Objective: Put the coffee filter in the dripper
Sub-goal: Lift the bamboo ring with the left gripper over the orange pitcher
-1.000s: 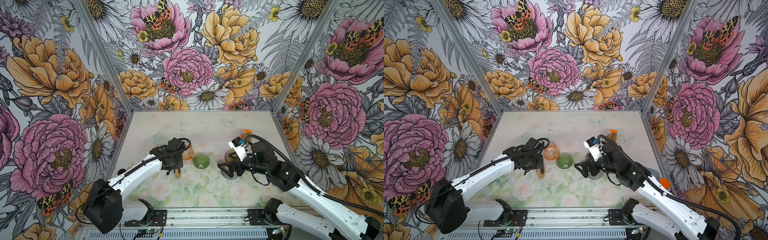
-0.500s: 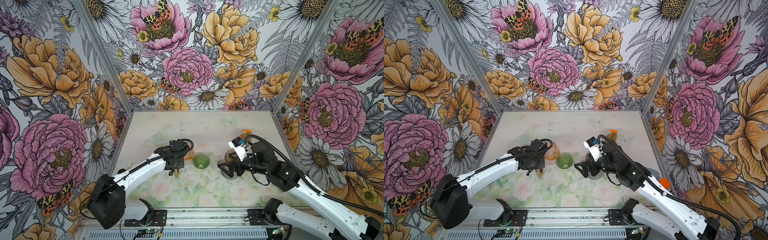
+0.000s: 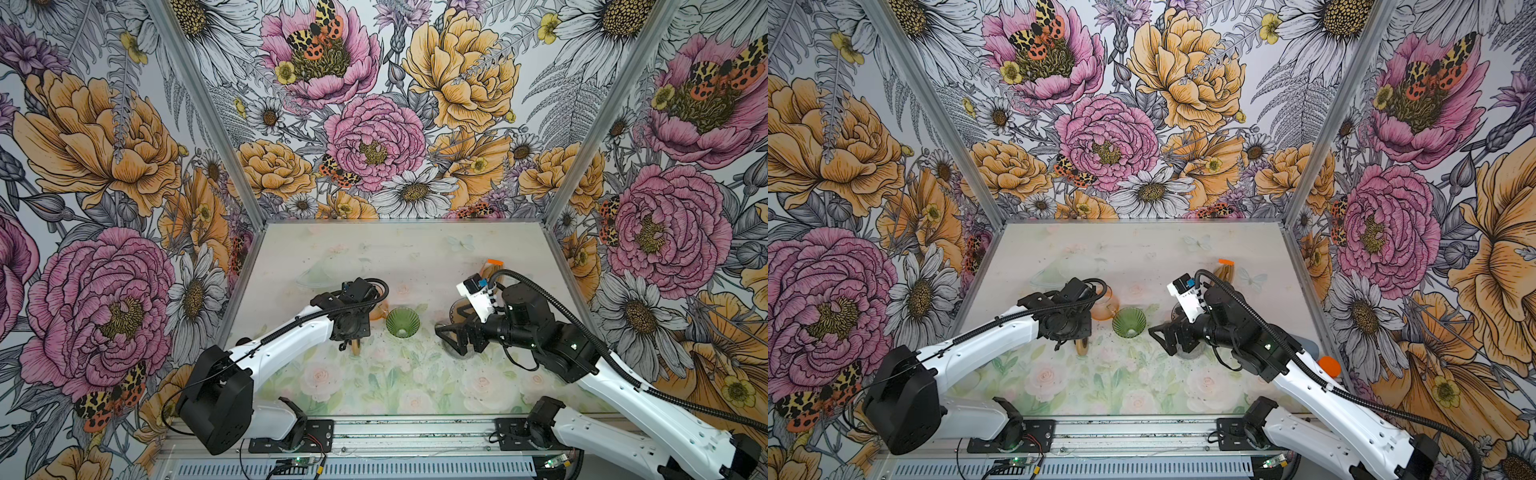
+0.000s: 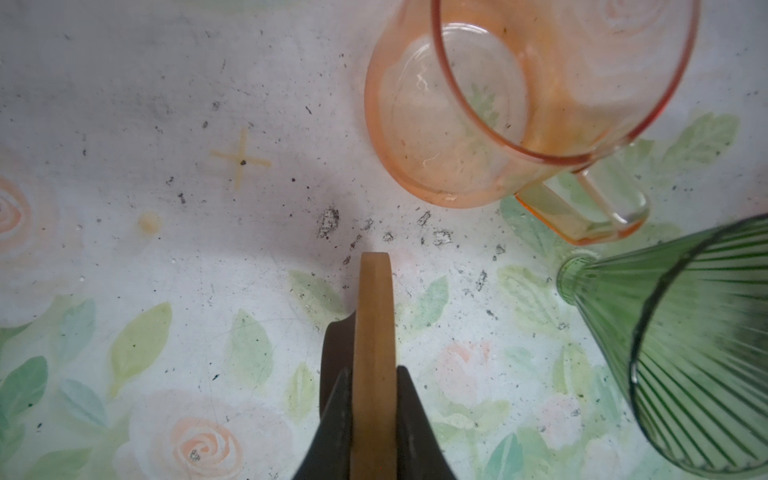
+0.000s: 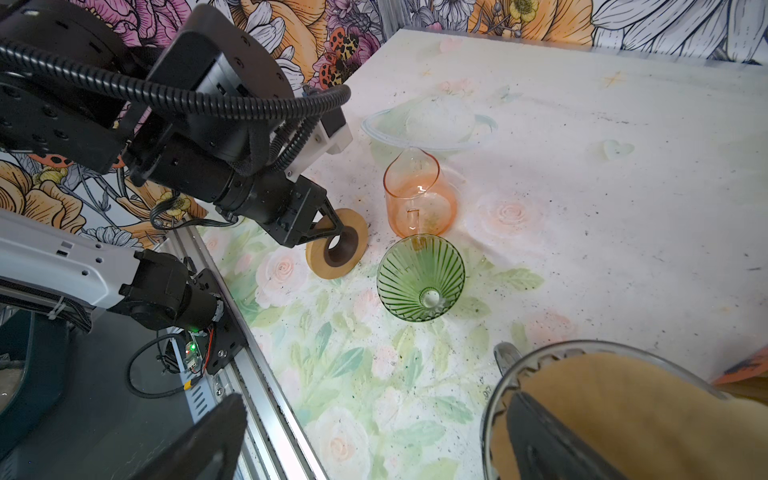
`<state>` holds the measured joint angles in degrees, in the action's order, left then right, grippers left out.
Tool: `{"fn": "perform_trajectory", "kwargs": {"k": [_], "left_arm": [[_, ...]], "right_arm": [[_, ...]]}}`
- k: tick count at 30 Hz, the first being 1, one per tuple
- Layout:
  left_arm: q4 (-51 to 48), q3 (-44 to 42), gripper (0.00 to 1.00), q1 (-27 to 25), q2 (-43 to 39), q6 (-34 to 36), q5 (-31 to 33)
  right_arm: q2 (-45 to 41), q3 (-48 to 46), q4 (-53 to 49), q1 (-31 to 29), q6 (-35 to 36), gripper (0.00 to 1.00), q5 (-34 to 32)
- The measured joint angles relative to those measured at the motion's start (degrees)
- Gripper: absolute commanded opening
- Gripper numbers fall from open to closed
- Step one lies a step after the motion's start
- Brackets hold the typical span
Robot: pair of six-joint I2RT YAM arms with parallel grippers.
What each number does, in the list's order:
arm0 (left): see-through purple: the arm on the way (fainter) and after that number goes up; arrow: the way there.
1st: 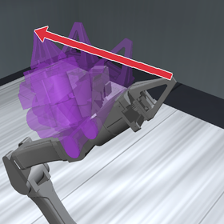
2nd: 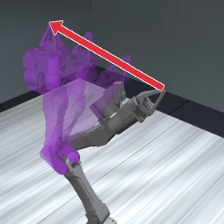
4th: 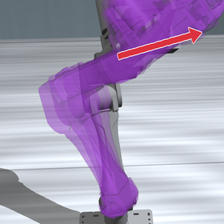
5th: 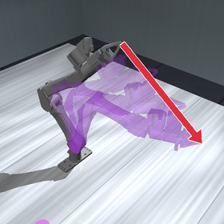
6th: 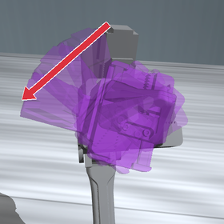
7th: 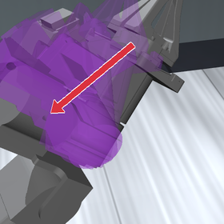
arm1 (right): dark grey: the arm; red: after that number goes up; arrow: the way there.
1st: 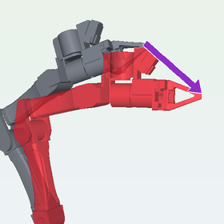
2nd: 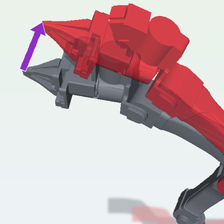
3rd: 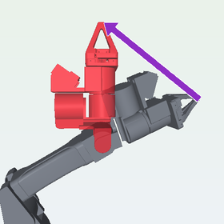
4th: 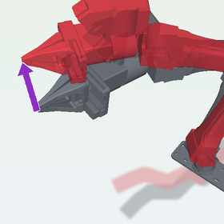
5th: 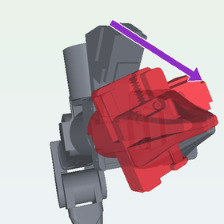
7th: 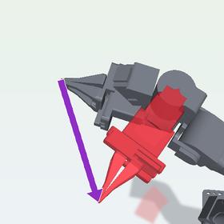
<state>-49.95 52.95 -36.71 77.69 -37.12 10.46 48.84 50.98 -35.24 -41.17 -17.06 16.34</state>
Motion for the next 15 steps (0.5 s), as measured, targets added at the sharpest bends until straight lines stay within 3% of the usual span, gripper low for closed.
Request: {"fn": "perform_trajectory", "kwargs": {"k": [7, 15], "left_arm": [[0.5, 0.1, 0.14, 4.3, -5.2, 1.2, -6.4], [12.3, -5.2, 0.15, 19.1, -16.6, 1.3, -26.2]], "right_arm": [[-0.1, 0.0, 0.0, 0.0, 0.0, 1.00, 0.0], [-2.1, 0.0, 1.8, 0.0, -1.0, 0.99, 0.0]]}}
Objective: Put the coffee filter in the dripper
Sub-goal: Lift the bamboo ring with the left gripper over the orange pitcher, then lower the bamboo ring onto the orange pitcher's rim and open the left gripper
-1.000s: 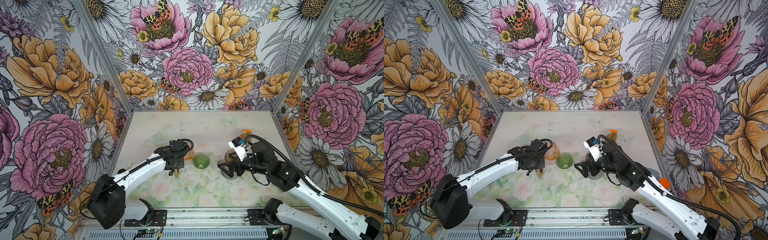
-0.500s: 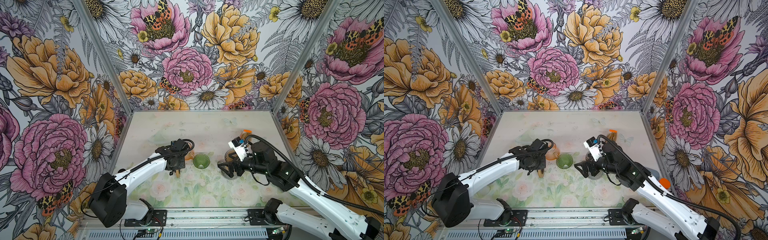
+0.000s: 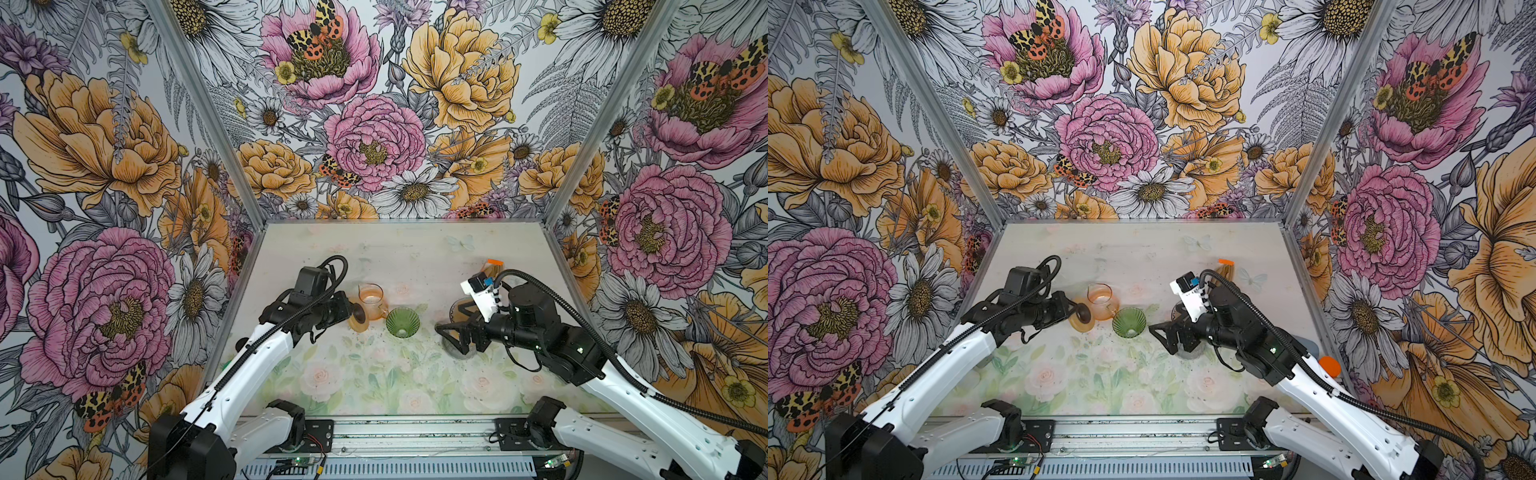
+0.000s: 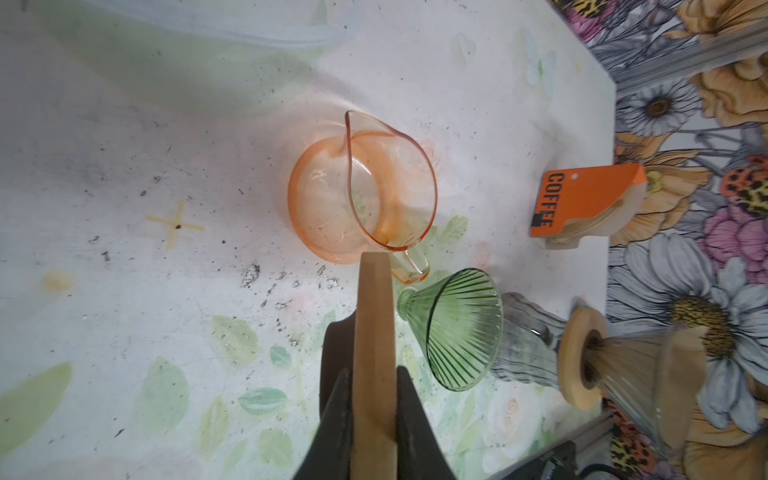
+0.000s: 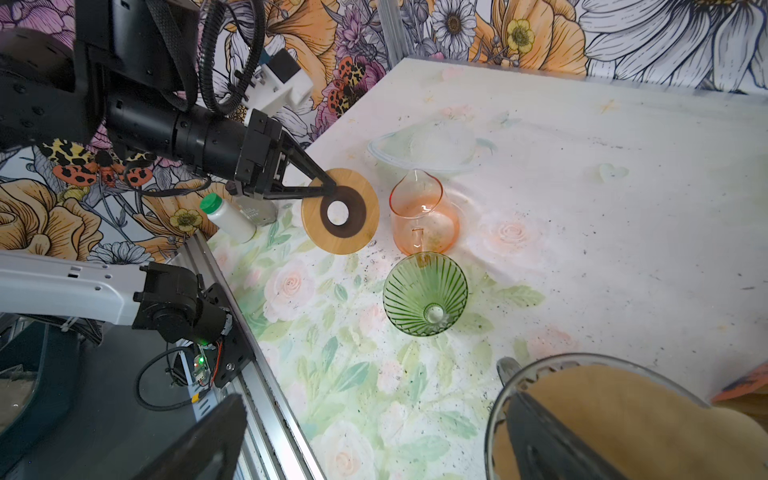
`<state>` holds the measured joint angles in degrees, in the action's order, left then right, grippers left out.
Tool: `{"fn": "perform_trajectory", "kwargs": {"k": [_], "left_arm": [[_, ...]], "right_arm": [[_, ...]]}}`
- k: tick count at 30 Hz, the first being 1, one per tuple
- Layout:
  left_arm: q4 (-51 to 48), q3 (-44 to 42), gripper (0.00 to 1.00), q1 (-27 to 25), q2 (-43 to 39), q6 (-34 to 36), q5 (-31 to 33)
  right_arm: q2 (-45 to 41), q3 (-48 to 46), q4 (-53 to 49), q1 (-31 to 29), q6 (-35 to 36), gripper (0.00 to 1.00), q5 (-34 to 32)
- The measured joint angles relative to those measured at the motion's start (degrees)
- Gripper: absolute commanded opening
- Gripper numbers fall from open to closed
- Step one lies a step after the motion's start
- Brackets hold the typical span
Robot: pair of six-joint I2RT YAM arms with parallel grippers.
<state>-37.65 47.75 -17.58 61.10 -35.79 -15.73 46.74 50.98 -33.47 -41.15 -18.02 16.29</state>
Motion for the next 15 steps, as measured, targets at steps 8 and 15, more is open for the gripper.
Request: {"fn": "perform_trajectory", "kwargs": {"k": [8, 15], "left_arm": [[18.8, -6.8, 0.15, 5.3, 1.4, -7.0, -16.5], [31.7, -7.3, 0.15, 7.2, 5.5, -11.4, -23.6]], "right_arm": [[-0.3, 0.0, 0.7, 0.2, -0.8, 1.00, 0.0], [-0.6, 0.0, 1.2, 0.2, -1.0, 0.99, 0.0]]}}
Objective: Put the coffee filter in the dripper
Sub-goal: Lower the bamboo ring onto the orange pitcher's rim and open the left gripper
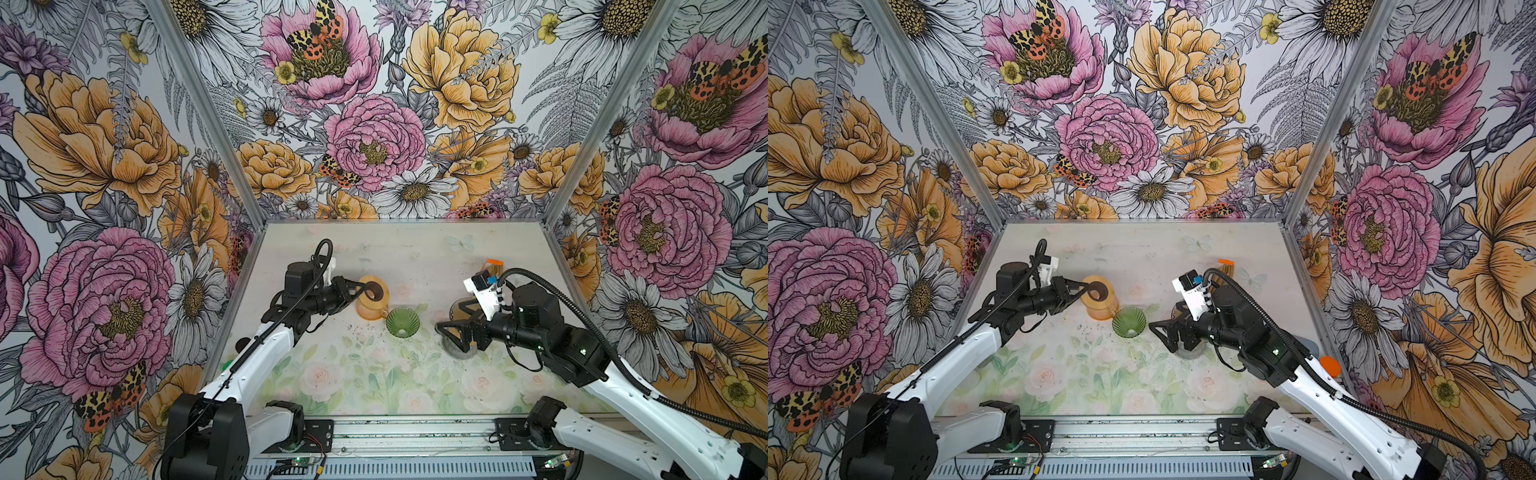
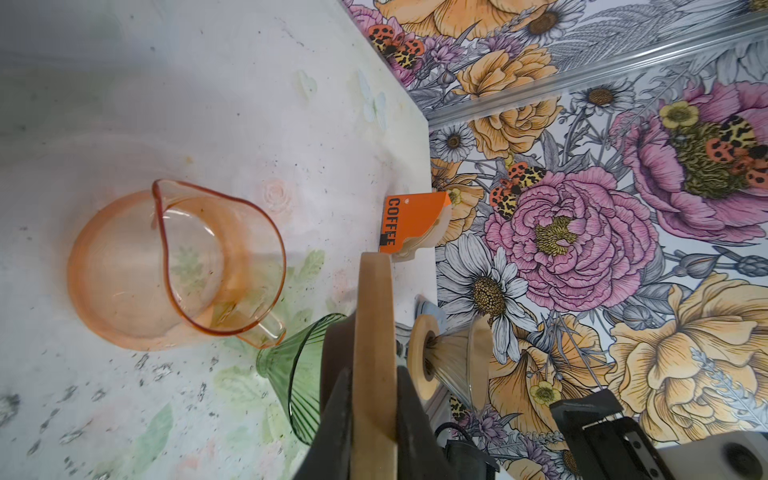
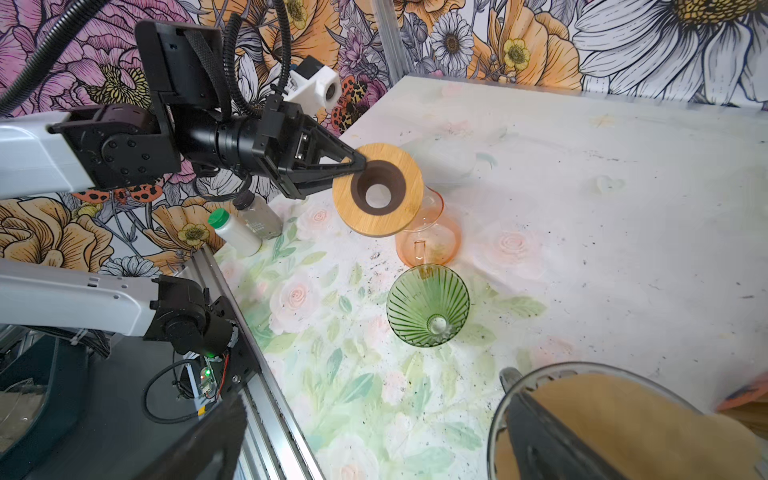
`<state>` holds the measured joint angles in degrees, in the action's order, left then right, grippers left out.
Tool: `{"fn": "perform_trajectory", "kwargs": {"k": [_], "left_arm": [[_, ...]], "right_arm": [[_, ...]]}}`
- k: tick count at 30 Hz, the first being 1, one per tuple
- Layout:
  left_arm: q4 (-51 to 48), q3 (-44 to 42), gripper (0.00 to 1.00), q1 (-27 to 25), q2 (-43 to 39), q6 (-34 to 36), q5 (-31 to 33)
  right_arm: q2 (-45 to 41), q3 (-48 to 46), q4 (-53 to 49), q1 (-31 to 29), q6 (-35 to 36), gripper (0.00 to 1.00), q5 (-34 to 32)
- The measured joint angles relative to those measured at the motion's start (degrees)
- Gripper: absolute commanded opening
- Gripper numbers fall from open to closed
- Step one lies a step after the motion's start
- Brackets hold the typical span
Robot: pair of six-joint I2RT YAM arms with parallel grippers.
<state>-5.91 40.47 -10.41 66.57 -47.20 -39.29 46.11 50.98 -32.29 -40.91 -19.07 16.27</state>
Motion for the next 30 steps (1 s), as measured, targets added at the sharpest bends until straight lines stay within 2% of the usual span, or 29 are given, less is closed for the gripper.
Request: {"fn": "perform_trajectory", "kwargs": {"k": [7, 30], "left_arm": [[5.6, 0.0, 0.15, 1.5, 4.5, -1.1, -2.4], [9.4, 0.0, 0.16, 2.8, 14.0, -0.7, -2.9]], "right_arm": [[0.0, 0.0, 0.0, 0.0, 0.0, 0.99, -0.1], [0.6, -0.1, 0.0, 0.5, 0.0, 0.99, 0.0]]}}
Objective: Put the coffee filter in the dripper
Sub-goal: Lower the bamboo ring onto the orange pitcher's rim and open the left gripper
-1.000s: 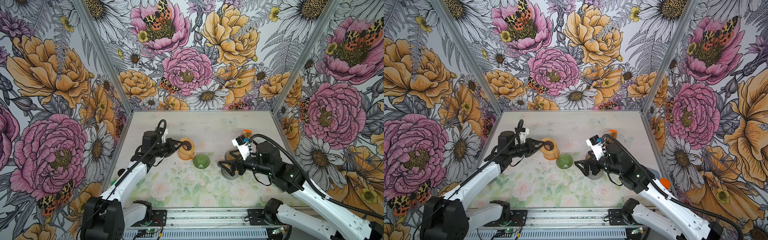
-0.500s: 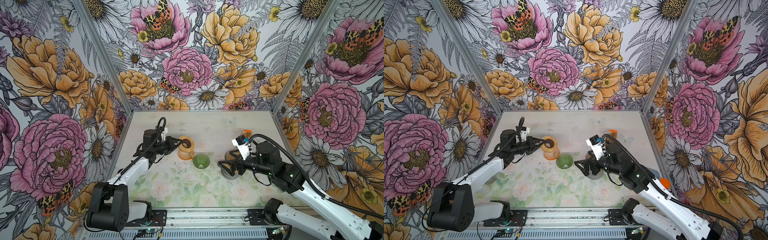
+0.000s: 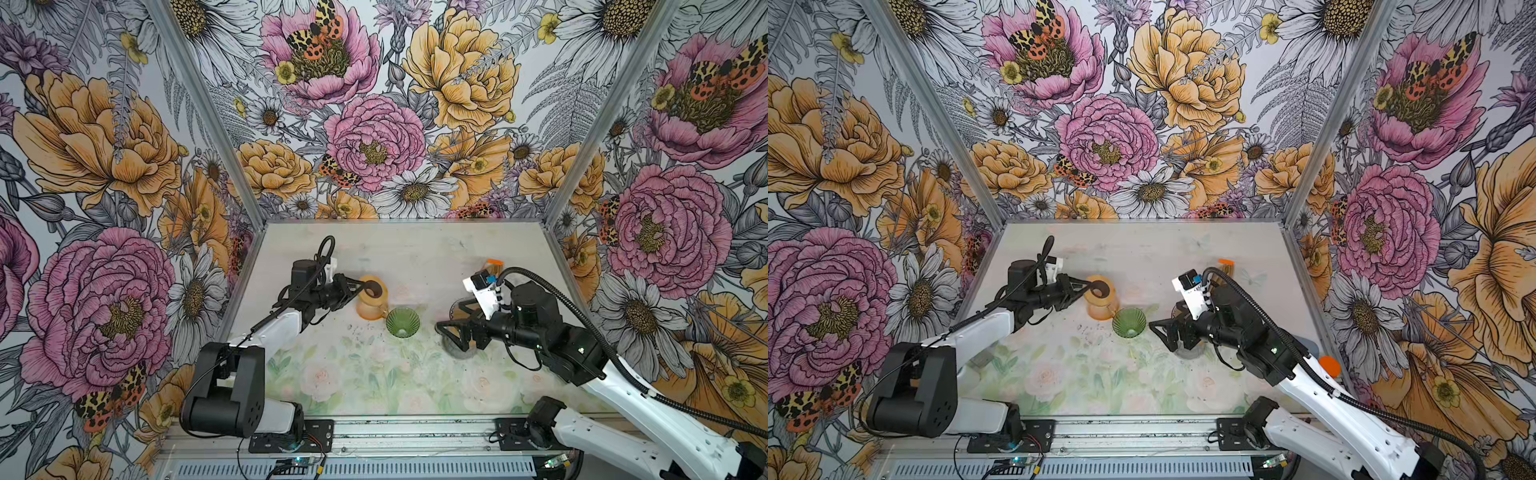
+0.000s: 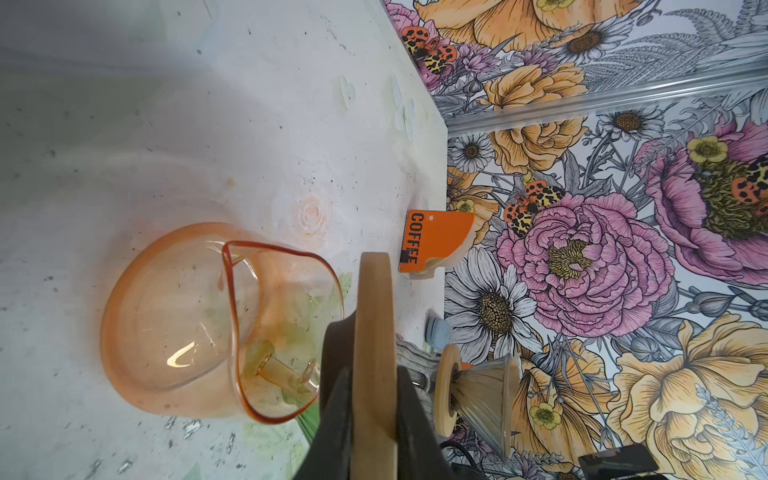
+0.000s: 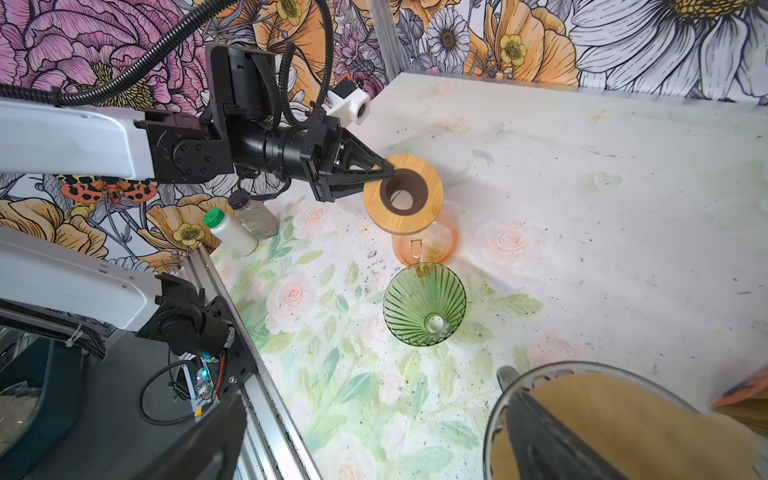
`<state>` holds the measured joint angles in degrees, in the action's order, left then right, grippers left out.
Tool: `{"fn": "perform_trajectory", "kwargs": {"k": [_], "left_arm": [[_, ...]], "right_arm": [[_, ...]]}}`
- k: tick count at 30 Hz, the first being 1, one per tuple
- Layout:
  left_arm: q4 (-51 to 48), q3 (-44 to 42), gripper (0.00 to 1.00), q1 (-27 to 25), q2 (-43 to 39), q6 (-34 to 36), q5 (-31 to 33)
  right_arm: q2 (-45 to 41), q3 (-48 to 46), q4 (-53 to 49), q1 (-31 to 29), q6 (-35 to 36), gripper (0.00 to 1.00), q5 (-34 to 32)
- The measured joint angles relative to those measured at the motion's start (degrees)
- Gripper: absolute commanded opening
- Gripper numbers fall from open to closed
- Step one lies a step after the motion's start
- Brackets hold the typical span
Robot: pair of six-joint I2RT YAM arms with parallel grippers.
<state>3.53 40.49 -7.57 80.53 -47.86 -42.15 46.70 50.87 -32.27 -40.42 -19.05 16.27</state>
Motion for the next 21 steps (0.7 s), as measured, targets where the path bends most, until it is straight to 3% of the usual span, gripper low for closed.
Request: {"fn": "perform_trajectory", "kwargs": {"k": [21], "left_arm": [[2.6, 0.4, 0.20, 1.0, 4.0, 0.3, -1.1]], "right_arm": [[0.3, -0.1, 0.0, 0.4, -0.4, 0.99, 0.0]]}}
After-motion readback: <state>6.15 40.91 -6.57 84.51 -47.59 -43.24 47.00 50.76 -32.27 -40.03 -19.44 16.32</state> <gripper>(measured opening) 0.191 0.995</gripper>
